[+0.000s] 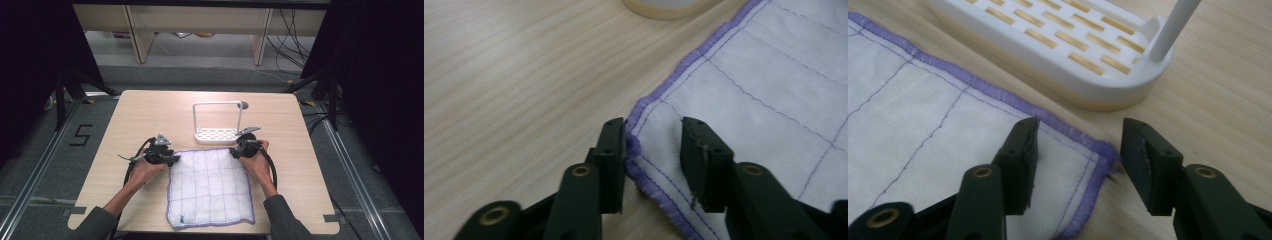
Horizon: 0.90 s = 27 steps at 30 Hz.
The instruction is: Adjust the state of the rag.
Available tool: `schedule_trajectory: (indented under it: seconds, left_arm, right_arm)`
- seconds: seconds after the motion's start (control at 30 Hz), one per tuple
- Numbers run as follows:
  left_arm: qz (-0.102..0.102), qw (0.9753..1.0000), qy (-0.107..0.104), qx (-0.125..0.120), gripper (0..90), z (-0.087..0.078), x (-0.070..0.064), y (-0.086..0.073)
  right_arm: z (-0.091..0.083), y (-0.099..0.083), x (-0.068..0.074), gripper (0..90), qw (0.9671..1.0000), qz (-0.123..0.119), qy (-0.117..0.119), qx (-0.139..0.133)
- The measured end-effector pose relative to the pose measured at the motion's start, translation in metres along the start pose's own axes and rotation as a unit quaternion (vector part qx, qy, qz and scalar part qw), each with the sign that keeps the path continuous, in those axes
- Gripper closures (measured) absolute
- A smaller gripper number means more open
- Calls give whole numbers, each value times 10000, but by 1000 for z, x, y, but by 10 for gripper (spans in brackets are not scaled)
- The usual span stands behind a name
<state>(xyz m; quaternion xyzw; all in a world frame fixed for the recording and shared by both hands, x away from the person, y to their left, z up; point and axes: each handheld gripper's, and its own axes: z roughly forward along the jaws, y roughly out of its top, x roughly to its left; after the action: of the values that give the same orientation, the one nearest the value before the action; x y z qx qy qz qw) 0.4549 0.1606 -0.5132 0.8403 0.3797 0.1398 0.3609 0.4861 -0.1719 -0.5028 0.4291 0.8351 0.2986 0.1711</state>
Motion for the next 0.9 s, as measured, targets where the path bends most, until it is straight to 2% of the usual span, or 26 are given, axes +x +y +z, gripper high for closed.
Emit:
schedule_trajectory:
  seconds: [0.03,0.07,0.13,0.17,0.2,0.23,0.27,0.3,0.33,0.37,0.4,0.43,0.47,0.53,0.57,0.63,0.83,0.9]
  left_arm:
    - [95,10000,-13,-8,668,0,0,0]
    - [49,10000,-62,-45,708,1,-2,0]
    - [116,9999,-105,-30,770,1,-2,0]
    - [107,9998,-121,-63,795,1,-4,0]
    - [126,9998,-122,-63,815,1,-4,0]
    - [151,9998,-130,-61,825,1,-4,0]
    - [157,9997,-146,-85,833,1,-4,0]
    - [136,9997,-168,-101,837,1,-4,0]
    - [142,9997,-178,-105,841,1,-3,-1]
    - [153,9997,-179,-109,842,1,-3,-1]
    - [156,9996,-183,-147,843,0,-3,0]
    - [181,9995,-191,-162,844,0,-2,0]
    - [170,9995,-182,-202,845,-1,-2,1]
    - [167,9993,-191,-283,845,-4,-2,3]
    - [176,9991,-195,-325,845,-5,-2,4]
    - [189,9988,-189,-417,846,-7,-2,6]
    - [212,9980,-199,-563,845,-13,-3,11]
    - [150,9977,-235,-624,845,-16,-3,14]
  right_arm:
    - [1,-1,-1,542,10000,-66,8,-52]
    - [1,0,0,567,10000,14,57,-43]
    - [3,-2,0,644,9998,33,119,-161]
    - [0,-1,0,691,9996,120,235,-62]
    - [1,-2,2,741,9992,230,284,-137]
    - [-1,-2,2,772,9994,135,323,-53]
    - [0,-2,2,815,9993,71,348,-90]
    - [-2,-2,4,838,9991,166,383,-7]
    - [0,-2,6,854,9994,113,326,-103]
    - [-2,-1,6,860,9995,55,316,-7]
    - [-3,-1,6,864,9995,17,329,-11]
    - [-2,-2,8,866,9994,59,310,-124]
    - [-5,0,7,868,9994,42,350,-62]
    - [-8,0,5,870,9992,36,323,-241]
    - [-13,2,5,871,9992,84,357,-178]
    - [-17,3,3,872,9988,-27,295,-377]
    - [-33,7,2,874,9981,-88,363,-481]
    - [-36,8,1,875,9977,-72,371,-569]
